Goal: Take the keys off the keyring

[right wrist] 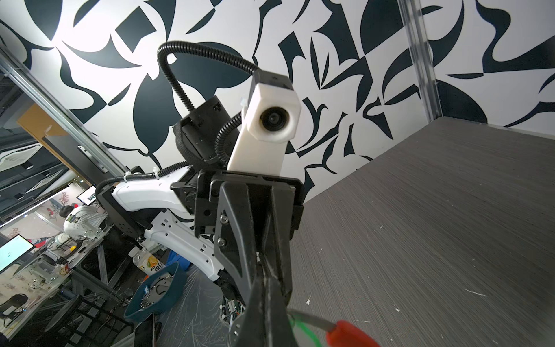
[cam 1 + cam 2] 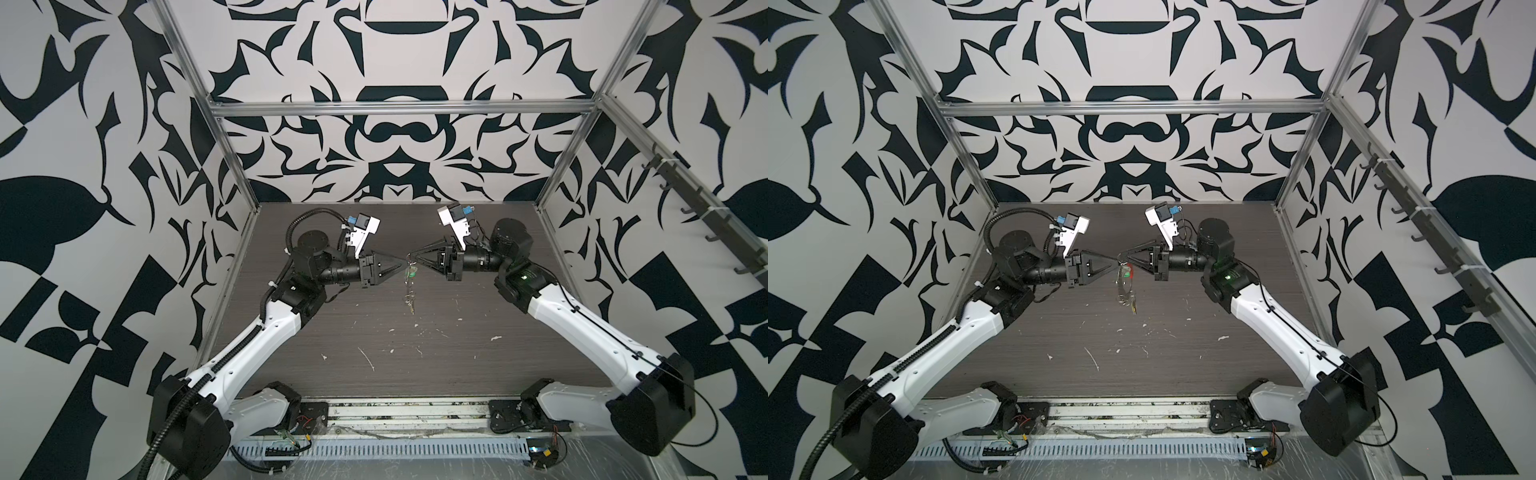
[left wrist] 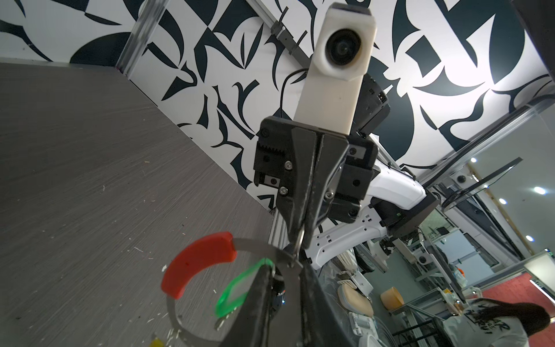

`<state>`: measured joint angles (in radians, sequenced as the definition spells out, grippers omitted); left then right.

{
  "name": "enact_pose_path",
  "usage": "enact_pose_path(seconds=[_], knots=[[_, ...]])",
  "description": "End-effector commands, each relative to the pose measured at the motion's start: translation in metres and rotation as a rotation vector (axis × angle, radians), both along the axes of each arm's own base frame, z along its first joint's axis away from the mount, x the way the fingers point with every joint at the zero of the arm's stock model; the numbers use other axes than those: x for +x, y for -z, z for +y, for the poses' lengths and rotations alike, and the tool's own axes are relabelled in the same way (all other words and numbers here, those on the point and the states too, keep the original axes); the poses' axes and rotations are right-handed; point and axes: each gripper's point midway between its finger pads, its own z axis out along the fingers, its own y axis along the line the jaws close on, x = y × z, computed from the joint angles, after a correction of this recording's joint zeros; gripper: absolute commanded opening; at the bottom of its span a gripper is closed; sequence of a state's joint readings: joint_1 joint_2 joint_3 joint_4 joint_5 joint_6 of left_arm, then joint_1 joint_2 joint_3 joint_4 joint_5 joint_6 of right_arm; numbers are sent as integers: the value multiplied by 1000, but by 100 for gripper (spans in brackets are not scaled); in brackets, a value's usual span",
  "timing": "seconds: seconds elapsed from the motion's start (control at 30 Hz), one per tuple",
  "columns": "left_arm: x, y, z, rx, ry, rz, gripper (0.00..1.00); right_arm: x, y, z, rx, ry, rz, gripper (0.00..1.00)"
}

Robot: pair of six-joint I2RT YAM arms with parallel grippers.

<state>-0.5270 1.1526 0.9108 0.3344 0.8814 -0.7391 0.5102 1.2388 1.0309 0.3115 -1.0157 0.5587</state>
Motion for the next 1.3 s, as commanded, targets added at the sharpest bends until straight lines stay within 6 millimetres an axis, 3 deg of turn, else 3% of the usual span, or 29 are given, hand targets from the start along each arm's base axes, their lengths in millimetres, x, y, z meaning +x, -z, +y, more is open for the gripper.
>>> enact_pose_path(seconds=[0.0, 0.57, 0.8, 1.13, 1.27], knots=[[-4, -24, 2, -27, -8, -71, 28, -8, -18, -2, 40, -20, -60, 0], [-5, -29, -1, -34, -1, -96, 25, -11, -25, 2, 68, -39, -60, 0], [-7, -31, -1, -36, 2, -103, 18, -13, -24, 4, 68, -42, -55, 0], [-6, -33, -2, -41, -23, -111, 0, -15, -26, 5, 75, -38, -54, 0], [-2, -32, -2, -41, -60, -115, 0, -14, -29, 3, 80, -17, -54, 0]])
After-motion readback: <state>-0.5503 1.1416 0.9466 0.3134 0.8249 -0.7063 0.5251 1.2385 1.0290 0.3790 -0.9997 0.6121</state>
